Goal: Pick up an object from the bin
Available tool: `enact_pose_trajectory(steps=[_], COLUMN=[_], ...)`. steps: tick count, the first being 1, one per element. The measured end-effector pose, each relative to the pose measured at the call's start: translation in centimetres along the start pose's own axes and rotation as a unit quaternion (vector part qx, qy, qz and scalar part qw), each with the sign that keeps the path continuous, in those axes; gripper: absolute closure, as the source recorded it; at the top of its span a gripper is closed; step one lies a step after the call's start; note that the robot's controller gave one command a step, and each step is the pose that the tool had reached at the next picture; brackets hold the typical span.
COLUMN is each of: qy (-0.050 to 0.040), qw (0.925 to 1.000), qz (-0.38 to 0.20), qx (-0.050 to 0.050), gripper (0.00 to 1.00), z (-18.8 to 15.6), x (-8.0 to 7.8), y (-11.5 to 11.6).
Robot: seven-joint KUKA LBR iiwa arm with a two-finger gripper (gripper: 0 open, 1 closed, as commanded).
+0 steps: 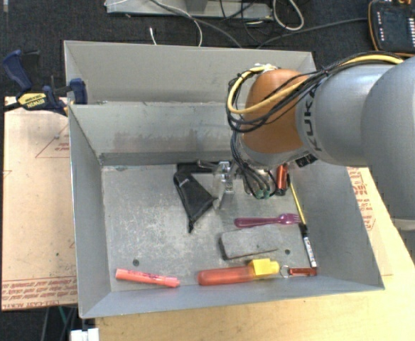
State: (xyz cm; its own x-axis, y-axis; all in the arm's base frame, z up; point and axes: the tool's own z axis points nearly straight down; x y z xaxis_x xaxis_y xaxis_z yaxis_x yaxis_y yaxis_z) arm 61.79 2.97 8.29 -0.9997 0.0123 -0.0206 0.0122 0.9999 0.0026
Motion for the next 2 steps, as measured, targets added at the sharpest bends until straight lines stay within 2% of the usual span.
enact_pose_trajectory(steps=[2], qy=[0.0], qw=[1.0], qz=[0.001], qx=[0.0], gripper=[1.0], z=[0.01], x=[-0.01], y=[-0.01])
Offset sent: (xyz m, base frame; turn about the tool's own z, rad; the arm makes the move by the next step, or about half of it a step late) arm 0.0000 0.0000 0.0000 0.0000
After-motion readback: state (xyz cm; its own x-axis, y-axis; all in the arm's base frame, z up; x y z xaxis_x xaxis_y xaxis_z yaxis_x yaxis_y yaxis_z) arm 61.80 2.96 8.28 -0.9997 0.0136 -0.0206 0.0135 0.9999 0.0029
